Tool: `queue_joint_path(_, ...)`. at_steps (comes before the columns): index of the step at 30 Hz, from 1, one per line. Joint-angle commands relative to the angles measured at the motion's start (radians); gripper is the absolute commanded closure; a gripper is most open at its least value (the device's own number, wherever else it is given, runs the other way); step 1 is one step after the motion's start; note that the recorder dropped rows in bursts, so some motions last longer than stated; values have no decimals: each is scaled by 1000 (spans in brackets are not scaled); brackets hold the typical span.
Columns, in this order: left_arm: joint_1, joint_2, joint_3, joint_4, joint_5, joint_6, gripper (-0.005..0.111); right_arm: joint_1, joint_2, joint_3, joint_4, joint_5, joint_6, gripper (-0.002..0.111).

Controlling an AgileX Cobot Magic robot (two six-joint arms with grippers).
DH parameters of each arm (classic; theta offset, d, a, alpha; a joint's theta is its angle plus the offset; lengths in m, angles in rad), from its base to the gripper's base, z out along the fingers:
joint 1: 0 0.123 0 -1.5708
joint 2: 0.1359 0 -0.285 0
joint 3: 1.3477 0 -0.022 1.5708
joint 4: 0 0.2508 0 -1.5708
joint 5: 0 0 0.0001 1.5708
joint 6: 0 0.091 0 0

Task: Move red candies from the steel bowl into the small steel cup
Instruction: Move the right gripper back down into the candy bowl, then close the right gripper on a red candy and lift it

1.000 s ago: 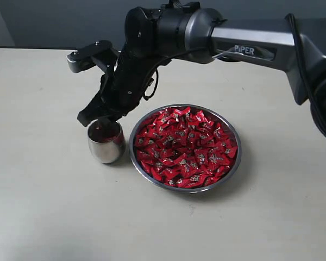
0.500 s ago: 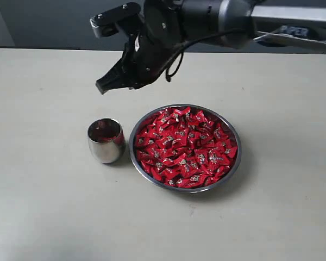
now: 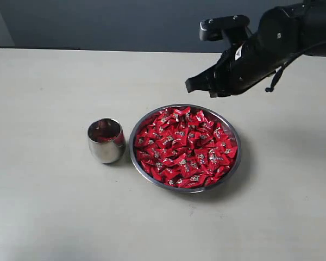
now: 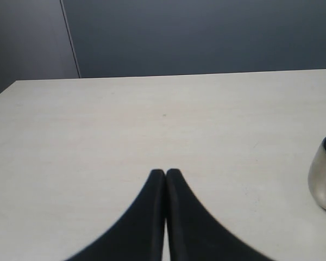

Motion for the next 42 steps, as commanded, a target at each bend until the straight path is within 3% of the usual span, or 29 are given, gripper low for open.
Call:
queue_joint_path(1,-2,-4,4,1,-2,-3,106,-8,-6,27,10,16,-2,109)
queue_joint_path(11,-2,-4,4,1,-2,-3,106,-8,77,23,49,107,-27,109)
queue_joint_path(17,-2,-4,4,1,-2,-3,106,-8,99,5,246,123,-186,109)
queue_joint_path(20,-2,-4,4,1,-2,-3,106,-8,99,-5,314,130,-234,98)
queue_joint_path(23,-2,-4,4,1,-2,-3,106,-8,99,-14,327,119,-238,77)
queue_joint_path(25,-2,-4,4,1,-2,-3,106,-8,99,-16,327,101,-238,70)
queue_joint_path(31,-2,-4,4,1,-2,-3,106,-8,102,-16,362,83,-238,77)
queue_joint_path(42,-2,-4,4,1,-2,-3,106,-8,167,-16,404,73,-236,77)
